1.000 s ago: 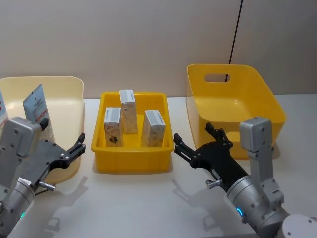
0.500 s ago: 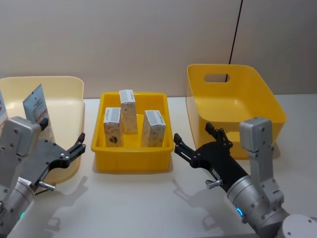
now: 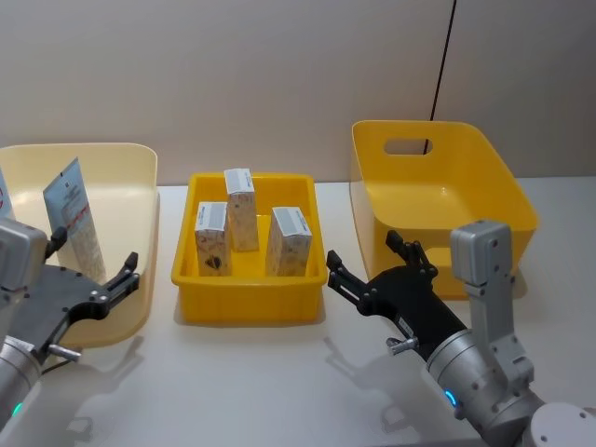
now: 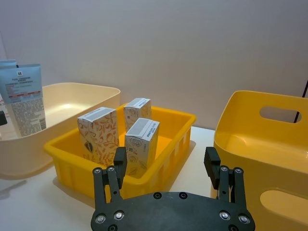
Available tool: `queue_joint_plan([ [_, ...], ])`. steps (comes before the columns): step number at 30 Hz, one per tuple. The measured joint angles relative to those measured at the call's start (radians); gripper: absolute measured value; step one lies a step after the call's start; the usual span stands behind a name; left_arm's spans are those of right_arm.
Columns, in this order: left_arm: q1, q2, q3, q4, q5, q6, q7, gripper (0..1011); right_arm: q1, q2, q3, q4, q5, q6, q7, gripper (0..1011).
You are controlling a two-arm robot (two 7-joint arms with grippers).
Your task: Bimanual collaborative sorting of washing and personal care products
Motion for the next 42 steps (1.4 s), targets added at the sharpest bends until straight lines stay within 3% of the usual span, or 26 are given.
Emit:
queue_joint_plan([
  [18, 0.004, -0.019, -0.076, 0.002, -0.074, 0.045, -0.010, 1000, 0.000, 0.000, 0.000, 0.000, 0.000, 0.000, 0.000, 1001],
  [30, -0.047, -0.052, -0.140, 0.093, -0.161, 0.057, -0.062, 1000, 0.000, 0.000, 0.000, 0.000, 0.000, 0.000, 0.000, 1001],
  [42, -0.114, -0.072, -0.163, 0.203, -0.203, 0.059, -0.126, 1000, 0.000, 0.000, 0.000, 0.000, 0.000, 0.000, 0.000, 1001],
])
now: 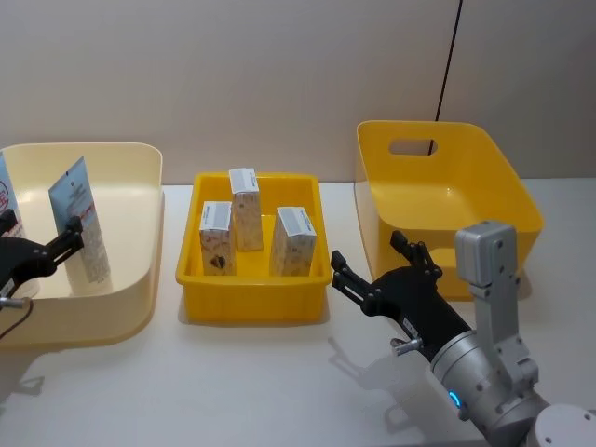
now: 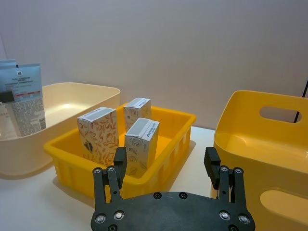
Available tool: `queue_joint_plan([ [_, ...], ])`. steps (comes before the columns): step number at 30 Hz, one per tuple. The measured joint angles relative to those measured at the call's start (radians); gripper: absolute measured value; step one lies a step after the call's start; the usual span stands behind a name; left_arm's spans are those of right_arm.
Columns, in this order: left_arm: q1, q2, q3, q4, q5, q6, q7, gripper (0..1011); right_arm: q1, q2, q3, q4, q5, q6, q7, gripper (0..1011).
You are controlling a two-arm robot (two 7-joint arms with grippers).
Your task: Bimanual collaborative sorting of washing and personal care products
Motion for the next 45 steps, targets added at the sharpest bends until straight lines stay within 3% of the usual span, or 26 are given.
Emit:
queue_joint_plan([
  [15, -0.079, -0.025, 0.019, 0.116, -0.034, 0.002, -0.111, 1000, 0.000, 0.000, 0.000, 0.000, 0.000, 0.000, 0.000, 1001],
  [29, -0.121, -0.045, 0.036, 0.180, -0.032, -0.001, -0.135, 986, 0.000, 0.000, 0.000, 0.000, 0.000, 0.000, 0.000, 1001],
  [36, -0.131, -0.049, 0.040, 0.195, -0.028, -0.002, -0.138, 834, 0.000, 0.000, 0.000, 0.000, 0.000, 0.000, 0.000, 1001],
  [45, -0.137, -0.052, 0.042, 0.204, -0.025, -0.003, -0.140, 540, 0.000, 0.000, 0.000, 0.000, 0.000, 0.000, 0.000, 1001],
])
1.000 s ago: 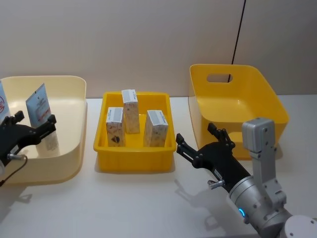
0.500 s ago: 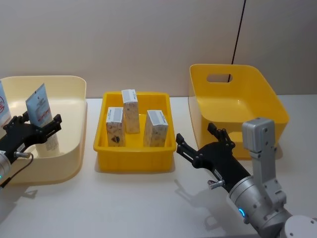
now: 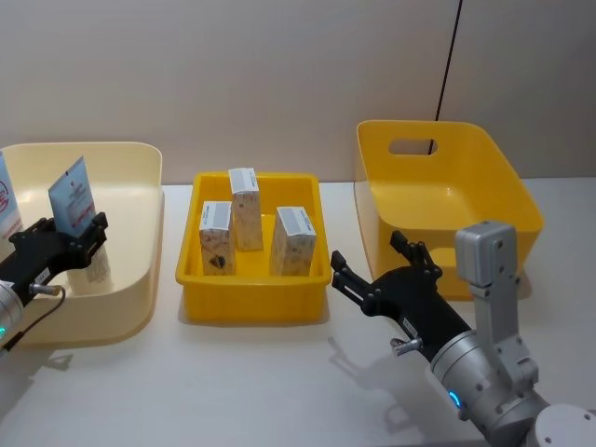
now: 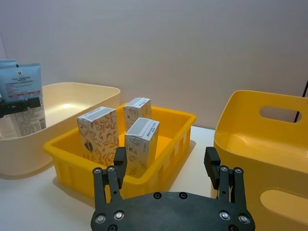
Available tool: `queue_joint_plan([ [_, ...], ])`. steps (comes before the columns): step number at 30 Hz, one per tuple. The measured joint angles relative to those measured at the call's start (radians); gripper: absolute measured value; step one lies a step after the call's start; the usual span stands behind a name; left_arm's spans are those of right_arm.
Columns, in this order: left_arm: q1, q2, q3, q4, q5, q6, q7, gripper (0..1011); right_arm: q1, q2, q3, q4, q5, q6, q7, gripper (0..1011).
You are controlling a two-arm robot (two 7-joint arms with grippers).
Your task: Bimanual collaborative sorting of washing and personal care products
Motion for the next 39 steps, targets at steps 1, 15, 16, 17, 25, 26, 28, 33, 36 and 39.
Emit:
queue_joint_plan([
  [1, -0.001, 0.000, 0.000, 0.001, 0.000, 0.000, 0.000, 522, 0.000, 0.000, 0.000, 0.000, 0.000, 0.000, 0.000, 1001],
  [15, -0.003, -0.002, 0.000, 0.005, 0.001, -0.001, -0.006, 312, 0.000, 0.000, 0.000, 0.000, 0.000, 0.000, 0.000, 1001],
  [16, -0.003, -0.002, 0.000, 0.005, 0.001, -0.002, -0.008, 310, 0.000, 0.000, 0.000, 0.000, 0.000, 0.000, 0.000, 1001],
  [17, -0.003, -0.003, -0.001, 0.005, 0.001, -0.002, -0.011, 303, 0.000, 0.000, 0.000, 0.000, 0.000, 0.000, 0.000, 1001],
  [25, -0.003, 0.003, -0.010, -0.003, -0.031, -0.036, -0.074, 278, 0.000, 0.000, 0.000, 0.000, 0.000, 0.000, 0.000, 1001],
  [26, -0.003, 0.004, -0.011, -0.005, -0.037, -0.041, -0.084, 278, 0.000, 0.000, 0.000, 0.000, 0.000, 0.000, 0.000, 1001],
  [28, -0.004, 0.009, -0.015, -0.015, -0.050, -0.051, -0.107, 278, 0.000, 0.000, 0.000, 0.000, 0.000, 0.000, 0.000, 1001],
  [33, -0.006, 0.020, -0.025, -0.041, -0.082, -0.072, -0.160, 278, 0.000, 0.000, 0.000, 0.000, 0.000, 0.000, 0.000, 1001],
  [36, -0.007, 0.028, -0.032, -0.060, -0.105, -0.084, -0.196, 278, 0.000, 0.000, 0.000, 0.000, 0.000, 0.000, 0.000, 1001],
  [39, -0.007, 0.036, -0.040, -0.079, -0.130, -0.092, -0.233, 278, 0.000, 0.000, 0.000, 0.000, 0.000, 0.000, 0.000, 1001],
])
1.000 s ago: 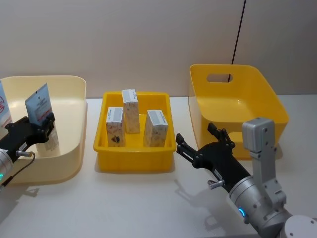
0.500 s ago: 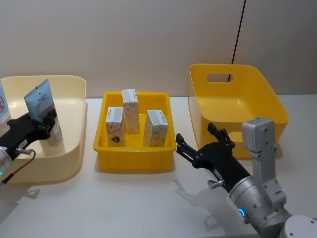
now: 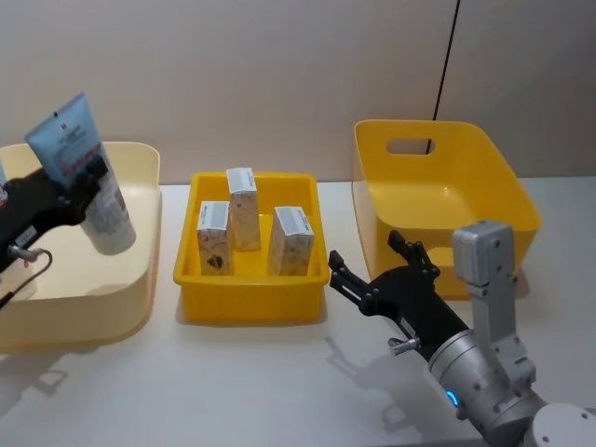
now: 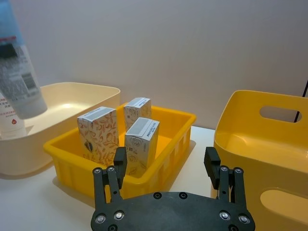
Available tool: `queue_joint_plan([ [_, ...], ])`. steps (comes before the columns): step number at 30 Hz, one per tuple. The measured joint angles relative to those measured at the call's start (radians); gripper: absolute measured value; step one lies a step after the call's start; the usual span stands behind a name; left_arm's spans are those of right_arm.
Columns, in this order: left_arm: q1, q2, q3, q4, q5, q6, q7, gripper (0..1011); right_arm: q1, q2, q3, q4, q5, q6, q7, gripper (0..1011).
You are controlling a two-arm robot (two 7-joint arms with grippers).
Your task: Bimanual collaborative sorting of washing and personal care products
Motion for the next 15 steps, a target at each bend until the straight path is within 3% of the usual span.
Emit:
queue_joint_plan([
  [9, 0.002, 0.022, -0.007, -0.042, -0.077, -0.008, -0.116, 278, 0.000, 0.000, 0.000, 0.000, 0.000, 0.000, 0.000, 1001],
  [15, 0.004, 0.031, 0.010, -0.056, -0.108, -0.003, -0.176, 278, 0.000, 0.000, 0.000, 0.000, 0.000, 0.000, 0.000, 1001],
])
